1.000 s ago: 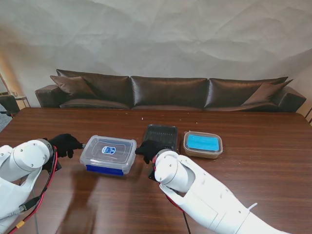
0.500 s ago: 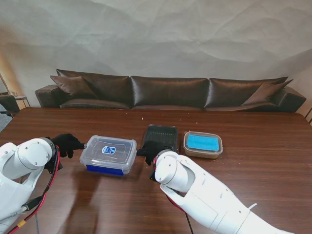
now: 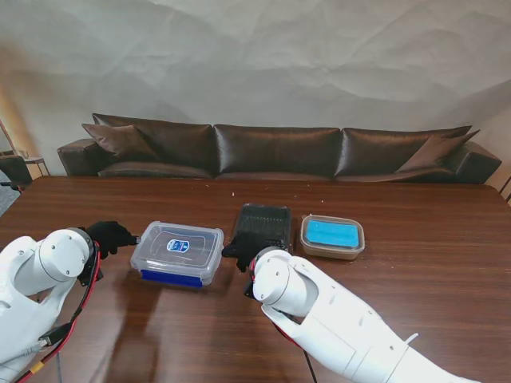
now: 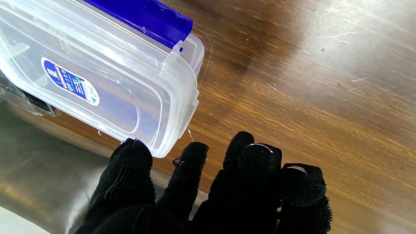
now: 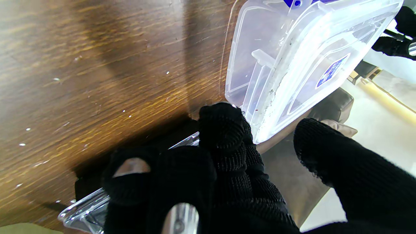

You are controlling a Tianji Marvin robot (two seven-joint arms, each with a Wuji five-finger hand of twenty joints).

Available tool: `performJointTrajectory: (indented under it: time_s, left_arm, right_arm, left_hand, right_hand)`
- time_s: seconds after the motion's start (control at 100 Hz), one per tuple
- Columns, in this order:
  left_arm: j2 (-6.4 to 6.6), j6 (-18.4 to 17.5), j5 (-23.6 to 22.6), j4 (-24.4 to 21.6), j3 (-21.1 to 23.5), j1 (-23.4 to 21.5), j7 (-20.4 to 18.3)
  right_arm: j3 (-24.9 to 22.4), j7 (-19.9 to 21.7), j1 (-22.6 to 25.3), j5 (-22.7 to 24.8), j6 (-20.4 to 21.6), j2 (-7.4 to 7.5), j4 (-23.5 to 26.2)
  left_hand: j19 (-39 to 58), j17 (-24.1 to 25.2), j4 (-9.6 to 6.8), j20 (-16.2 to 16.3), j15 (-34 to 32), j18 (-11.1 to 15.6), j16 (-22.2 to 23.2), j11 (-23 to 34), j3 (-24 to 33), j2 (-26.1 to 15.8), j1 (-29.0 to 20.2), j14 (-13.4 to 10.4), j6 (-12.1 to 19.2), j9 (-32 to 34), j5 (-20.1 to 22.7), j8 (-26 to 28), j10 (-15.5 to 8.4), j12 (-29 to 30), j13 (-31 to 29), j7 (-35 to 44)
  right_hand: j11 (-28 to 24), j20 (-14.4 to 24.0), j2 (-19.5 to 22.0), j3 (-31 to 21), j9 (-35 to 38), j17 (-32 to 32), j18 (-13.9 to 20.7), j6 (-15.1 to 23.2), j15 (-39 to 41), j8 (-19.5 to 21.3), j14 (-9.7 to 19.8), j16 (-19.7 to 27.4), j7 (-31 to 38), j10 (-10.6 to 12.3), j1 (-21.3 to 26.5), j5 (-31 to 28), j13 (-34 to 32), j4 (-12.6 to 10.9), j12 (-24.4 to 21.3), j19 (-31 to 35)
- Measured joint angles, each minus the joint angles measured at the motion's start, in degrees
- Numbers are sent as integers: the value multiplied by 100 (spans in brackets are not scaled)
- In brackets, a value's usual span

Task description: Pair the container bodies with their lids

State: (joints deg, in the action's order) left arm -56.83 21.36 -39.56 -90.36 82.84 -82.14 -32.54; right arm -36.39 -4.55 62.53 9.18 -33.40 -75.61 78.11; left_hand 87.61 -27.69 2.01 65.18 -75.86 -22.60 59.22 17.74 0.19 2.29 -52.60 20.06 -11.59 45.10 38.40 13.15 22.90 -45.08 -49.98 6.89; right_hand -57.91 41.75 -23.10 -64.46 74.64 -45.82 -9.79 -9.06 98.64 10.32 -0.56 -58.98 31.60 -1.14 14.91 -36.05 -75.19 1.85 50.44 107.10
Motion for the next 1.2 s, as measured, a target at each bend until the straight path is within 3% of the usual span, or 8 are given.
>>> performJointTrajectory:
  time_s: [0.65,0.93,1.2]
  left_arm:
    - [-49,205,496,424,-292,192,260]
    - [-70,215,598,178,-127,-132,365]
    - [-74,233,582,-149,114,-502,354]
  right_arm:
    - [191,1,-55,-188,47,-102,-85]
    - [200,-6,-3,-249,86,-105,-19]
    - [169,18,234,-188,86,2,378]
  left_hand:
    - [0,61,0,2,139,-12,-9,-124,0,0,1,96,-58,14,-40,1,47,93,16,-52]
    - [0,64,0,7,148,-51,-9,-124,0,0,1,139,-406,20,-66,-34,53,93,17,-202]
    - [-1,116,0,8,183,-59,-9,-140,0,0,1,169,-575,131,-68,-37,54,93,22,-235]
  right_hand:
    - [8,0,0,158,0,0,0,-108,0,0,0,1,-7,0,-3,-1,0,0,-7,0]
    - [9,0,0,158,0,0,-1,-381,0,-1,0,1,-7,0,-3,-1,0,0,-7,0]
    - [9,0,0,158,0,0,-1,-544,0,-1,0,1,-5,0,-3,-1,0,0,-7,0]
